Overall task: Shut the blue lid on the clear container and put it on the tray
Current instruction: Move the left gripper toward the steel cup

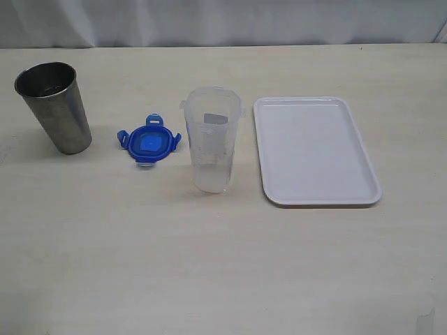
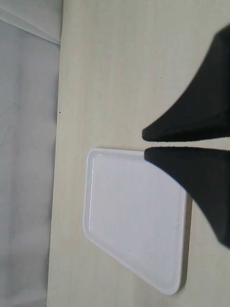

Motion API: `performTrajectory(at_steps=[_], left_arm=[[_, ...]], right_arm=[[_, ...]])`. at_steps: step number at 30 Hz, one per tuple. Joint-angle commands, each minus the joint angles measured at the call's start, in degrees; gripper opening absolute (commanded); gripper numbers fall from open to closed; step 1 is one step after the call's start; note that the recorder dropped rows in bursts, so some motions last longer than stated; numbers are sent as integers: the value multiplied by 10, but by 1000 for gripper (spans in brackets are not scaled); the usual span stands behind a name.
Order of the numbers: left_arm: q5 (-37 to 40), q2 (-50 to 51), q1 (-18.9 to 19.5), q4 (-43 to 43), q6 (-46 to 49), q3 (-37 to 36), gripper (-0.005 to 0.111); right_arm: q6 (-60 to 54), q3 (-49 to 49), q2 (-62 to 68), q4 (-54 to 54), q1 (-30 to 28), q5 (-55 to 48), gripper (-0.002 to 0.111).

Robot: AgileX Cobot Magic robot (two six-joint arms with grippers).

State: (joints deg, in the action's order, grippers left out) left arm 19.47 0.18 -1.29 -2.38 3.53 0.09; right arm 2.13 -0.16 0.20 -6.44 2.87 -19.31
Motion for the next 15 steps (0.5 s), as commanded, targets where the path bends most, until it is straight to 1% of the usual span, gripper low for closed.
performTrajectory(at_steps=[1, 6, 9, 12, 15], left_arm=[[-7, -2, 2, 0, -3, -1, 0], [-7, -2, 2, 0, -3, -1, 0], [-20, -2, 2, -36, 24, -1, 0], [-81, -2, 2, -53, 24, -1, 0], [-181, -2, 2, -18, 22, -1, 0]], right_arm=[[0, 2, -2, 2, -2, -1, 4], [0, 2, -2, 2, -2, -1, 4], [0, 2, -2, 2, -2, -1, 4], [0, 2, -2, 2, -2, -1, 4], [0, 2, -2, 2, -2, -1, 4]])
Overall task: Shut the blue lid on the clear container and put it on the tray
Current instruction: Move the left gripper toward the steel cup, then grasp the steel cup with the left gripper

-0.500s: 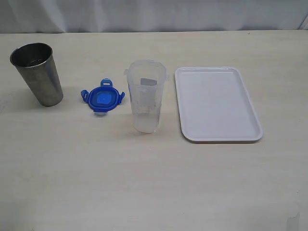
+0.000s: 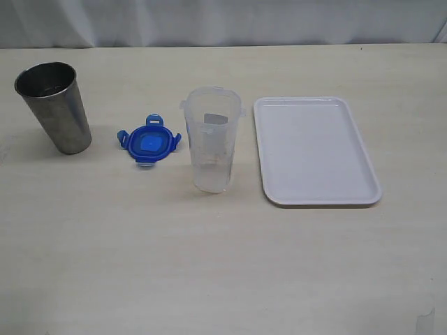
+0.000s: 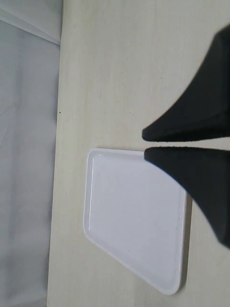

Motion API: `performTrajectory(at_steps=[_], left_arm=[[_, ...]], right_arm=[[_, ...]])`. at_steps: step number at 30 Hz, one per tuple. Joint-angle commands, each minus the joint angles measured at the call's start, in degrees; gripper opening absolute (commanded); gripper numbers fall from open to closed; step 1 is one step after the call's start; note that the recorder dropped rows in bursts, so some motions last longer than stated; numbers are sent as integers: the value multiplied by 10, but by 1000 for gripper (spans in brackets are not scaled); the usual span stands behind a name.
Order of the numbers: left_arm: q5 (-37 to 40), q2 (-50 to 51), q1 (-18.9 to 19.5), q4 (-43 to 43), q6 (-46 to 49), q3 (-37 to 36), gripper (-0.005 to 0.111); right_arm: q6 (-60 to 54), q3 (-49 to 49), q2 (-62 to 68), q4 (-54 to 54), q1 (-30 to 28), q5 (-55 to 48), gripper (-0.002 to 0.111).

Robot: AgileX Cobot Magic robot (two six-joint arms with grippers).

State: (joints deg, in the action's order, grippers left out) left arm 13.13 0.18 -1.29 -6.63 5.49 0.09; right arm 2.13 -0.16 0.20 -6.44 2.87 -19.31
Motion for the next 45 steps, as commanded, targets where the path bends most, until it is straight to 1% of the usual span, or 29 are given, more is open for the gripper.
performTrajectory(at_steps=[1, 7, 8, 9, 10, 11, 14, 15, 16, 17, 18, 19, 20, 21, 22, 23, 24, 25, 26, 31, 36, 37, 40, 45], left_arm=[[-149, -2, 2, 41, 2, -1, 0], [-291, -2, 2, 49, -6, -1, 0], [-320, -2, 2, 49, -26, -1, 0], [-374, -2, 2, 50, -84, -1, 0], [-397, -2, 2, 50, -123, -1, 0], [-405, -2, 2, 48, -181, -1, 0], [-388, -2, 2, 29, -193, -1, 0], [-392, 20, 2, 25, -194, -1, 4], [-398, 36, 2, 25, -194, -1, 8], [-414, 73, 2, 25, -194, -1, 21], [-438, 115, 2, 25, -194, -1, 37], [-457, 141, 2, 24, -194, -1, 47], [-501, 197, 2, 5, -192, -1, 66], [-529, 228, 2, -12, -191, -1, 75], [-586, 288, 2, -44, -191, -1, 84], [-612, 323, 2, -48, -191, -1, 86], [-653, 389, 2, -47, -184, -1, 86], [-671, 427, 2, -42, -171, 0, 86], [-695, 507, 2, -39, -152, 11, 86], [-773, 700, 2, -41, -139, 58, 86], [-831, 865, 2, -54, -132, 100, 86], [-831, 903, 2, -62, -132, 106, 86], [-831, 975, 2, -61, -127, 131, 86], [-831, 1048, 2, -61, -126, 165, 86]], right_arm=[[0, 2, -2, 2, -2, -1, 4], [0, 2, -2, 2, -2, -1, 4], [0, 2, -2, 2, -2, -1, 4], [0, 2, -2, 2, -2, -1, 4], [0, 2, -2, 2, -2, -1, 4], [0, 2, -2, 2, -2, -1, 4], [0, 2, -2, 2, -2, -1, 4], [0, 2, -2, 2, -2, -1, 4], [0, 2, -2, 2, -2, -1, 4], [0, 2, -2, 2, -2, -1, 4], [0, 2, -2, 2, -2, -1, 4], [0, 2, -2, 2, -2, -1, 4], [0, 2, -2, 2, -2, -1, 4], [0, 2, -2, 2, -2, -1, 4], [0, 2, -2, 2, -2, -1, 4], [0, 2, -2, 2, -2, -1, 4], [0, 2, -2, 2, -2, -1, 4], [0, 2, -2, 2, -2, -1, 4], [0, 2, -2, 2, -2, -1, 4], [0, 2, -2, 2, -2, -1, 4], [0, 2, -2, 2, -2, -1, 4], [0, 2, -2, 2, -2, -1, 4], [0, 2, -2, 2, -2, -1, 4], [0, 2, -2, 2, -2, -1, 4]])
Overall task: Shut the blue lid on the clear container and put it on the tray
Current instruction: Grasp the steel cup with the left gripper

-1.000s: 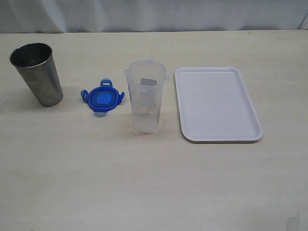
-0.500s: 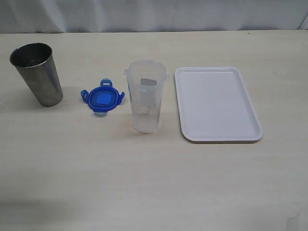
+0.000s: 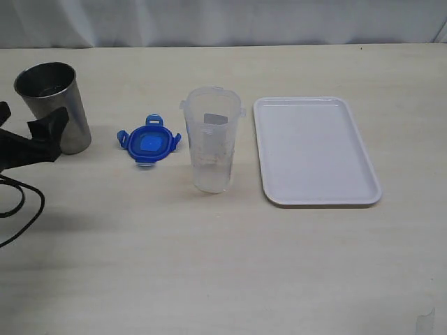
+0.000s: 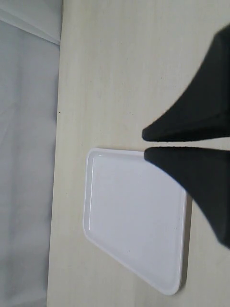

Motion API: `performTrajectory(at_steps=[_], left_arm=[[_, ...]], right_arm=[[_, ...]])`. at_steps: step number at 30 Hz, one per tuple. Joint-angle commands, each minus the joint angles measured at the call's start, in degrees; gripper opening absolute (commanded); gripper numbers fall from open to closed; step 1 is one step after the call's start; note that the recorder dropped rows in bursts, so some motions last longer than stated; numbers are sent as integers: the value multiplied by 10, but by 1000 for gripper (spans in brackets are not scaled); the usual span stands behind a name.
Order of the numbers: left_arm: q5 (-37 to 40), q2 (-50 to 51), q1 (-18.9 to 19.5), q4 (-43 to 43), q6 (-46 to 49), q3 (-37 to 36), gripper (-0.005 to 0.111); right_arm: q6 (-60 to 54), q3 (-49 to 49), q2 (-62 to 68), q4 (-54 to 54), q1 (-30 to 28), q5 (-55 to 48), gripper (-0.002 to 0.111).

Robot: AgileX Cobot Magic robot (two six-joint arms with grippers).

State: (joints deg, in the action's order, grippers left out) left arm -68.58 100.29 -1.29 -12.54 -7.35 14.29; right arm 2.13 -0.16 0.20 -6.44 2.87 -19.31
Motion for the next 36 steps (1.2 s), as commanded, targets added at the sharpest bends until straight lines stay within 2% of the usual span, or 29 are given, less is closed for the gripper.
performTrajectory(at_steps=[1, 9, 27, 36], left_arm=[[-14, 55, 2, -2, 4, 27, 86], [-14, 70, 2, -2, 44, 59, 86], [-14, 180, 2, -8, 42, 145, 86], [-14, 182, 2, -8, 42, 171, 86]], right_arm=[[0, 2, -2, 2, -2, -1, 4], [0, 2, -2, 2, -2, -1, 4], [0, 2, -2, 2, -2, -1, 4], [0, 2, -2, 2, -2, -1, 4]])
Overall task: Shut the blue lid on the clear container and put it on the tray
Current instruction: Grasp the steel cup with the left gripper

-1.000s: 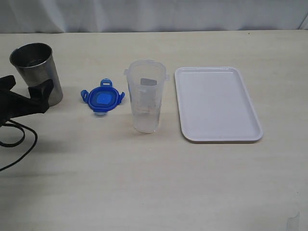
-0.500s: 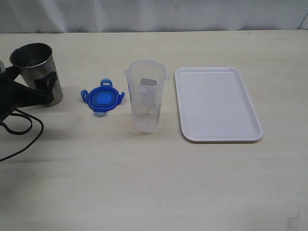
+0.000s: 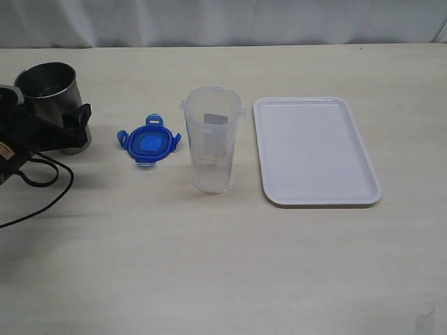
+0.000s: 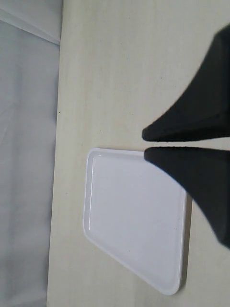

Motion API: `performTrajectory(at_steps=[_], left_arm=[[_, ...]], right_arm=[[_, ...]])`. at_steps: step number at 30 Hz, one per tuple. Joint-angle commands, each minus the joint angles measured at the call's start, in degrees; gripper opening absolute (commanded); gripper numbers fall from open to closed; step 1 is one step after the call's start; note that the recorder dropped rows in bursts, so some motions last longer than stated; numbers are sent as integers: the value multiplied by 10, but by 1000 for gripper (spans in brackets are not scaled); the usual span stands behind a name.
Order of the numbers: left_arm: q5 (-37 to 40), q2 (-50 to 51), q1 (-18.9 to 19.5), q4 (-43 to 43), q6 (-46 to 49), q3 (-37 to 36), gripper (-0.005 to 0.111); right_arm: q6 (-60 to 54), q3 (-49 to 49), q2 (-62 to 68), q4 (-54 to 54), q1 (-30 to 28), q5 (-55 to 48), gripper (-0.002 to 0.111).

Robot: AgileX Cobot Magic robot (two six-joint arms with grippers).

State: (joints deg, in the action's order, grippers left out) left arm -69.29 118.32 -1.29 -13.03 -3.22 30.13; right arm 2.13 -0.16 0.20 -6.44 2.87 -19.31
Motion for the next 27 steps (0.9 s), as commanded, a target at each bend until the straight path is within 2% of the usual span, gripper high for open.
performTrajectory(at_steps=[1, 17, 27], left_arm=[[-7, 1, 2, -3, 1, 14, 86], [-7, 1, 2, 1, 2, 26, 86], [-7, 35, 2, 2, 6, 39, 86]], right_arm=[[0, 2, -2, 2, -2, -1, 4], [0, 2, -2, 2, -2, -1, 4], [0, 2, -2, 2, -2, -1, 4]])
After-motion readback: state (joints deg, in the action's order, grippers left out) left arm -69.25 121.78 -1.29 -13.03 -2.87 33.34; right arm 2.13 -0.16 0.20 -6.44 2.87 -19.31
